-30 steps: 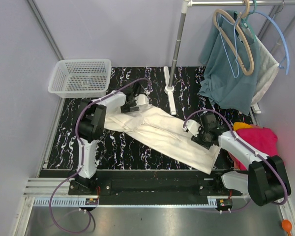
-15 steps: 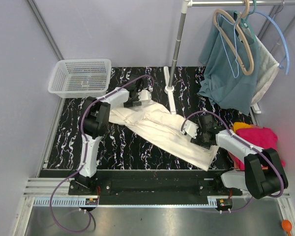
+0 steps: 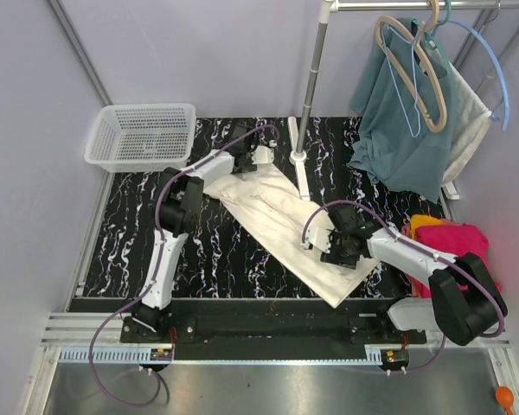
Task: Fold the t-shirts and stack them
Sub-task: Fold the tshirt
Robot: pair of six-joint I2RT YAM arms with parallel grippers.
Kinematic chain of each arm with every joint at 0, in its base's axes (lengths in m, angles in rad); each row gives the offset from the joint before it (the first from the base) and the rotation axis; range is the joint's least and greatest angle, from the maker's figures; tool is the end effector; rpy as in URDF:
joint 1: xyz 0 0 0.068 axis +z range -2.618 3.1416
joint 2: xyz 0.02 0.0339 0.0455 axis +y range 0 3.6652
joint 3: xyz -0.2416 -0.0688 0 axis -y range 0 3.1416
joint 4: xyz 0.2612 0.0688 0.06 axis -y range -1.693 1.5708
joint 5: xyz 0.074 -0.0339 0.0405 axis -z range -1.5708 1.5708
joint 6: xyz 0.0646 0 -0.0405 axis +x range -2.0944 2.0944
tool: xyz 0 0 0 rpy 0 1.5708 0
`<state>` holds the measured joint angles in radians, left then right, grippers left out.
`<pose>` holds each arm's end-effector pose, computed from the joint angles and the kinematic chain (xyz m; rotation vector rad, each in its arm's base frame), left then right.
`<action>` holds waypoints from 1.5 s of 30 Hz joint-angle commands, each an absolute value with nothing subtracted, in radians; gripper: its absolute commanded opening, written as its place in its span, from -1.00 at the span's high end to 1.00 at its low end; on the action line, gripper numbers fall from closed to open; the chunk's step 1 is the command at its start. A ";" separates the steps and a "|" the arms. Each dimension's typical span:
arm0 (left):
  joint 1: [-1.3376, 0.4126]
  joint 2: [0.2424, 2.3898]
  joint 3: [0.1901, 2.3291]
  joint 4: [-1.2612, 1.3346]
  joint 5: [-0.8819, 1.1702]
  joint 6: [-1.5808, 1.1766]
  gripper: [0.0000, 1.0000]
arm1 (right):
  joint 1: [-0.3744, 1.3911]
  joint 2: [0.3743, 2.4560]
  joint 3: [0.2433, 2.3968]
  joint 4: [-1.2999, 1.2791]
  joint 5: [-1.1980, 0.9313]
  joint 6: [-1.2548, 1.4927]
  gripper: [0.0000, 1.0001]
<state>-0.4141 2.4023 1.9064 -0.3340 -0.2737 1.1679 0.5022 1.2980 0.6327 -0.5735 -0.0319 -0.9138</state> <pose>0.5094 -0.2048 0.1043 1.6619 1.8290 0.6687 0.2117 0.1186 0.1011 -1.8329 2.1295 -0.0523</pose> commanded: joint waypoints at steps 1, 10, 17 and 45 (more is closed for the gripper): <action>-0.387 2.453 1.930 -0.187 -0.272 1.210 -0.60 | 0.577 1.359 0.690 -0.623 -0.103 -0.842 -0.08; -0.337 2.554 2.049 -0.066 -0.265 1.247 -0.62 | 0.742 1.495 0.790 -0.571 -0.091 -0.735 -0.07; -0.334 2.640 2.144 -0.003 -0.226 1.296 -0.65 | 0.837 1.603 0.880 -0.520 -0.069 -0.692 -0.08; -0.364 2.895 2.393 0.219 -0.084 1.500 -0.98 | 1.091 1.848 1.101 -0.403 -0.005 -0.589 -0.04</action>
<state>-0.3580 2.8063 2.3363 0.1638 -0.1501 1.4895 1.0740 1.7824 1.0870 -0.4389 0.0021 -0.5999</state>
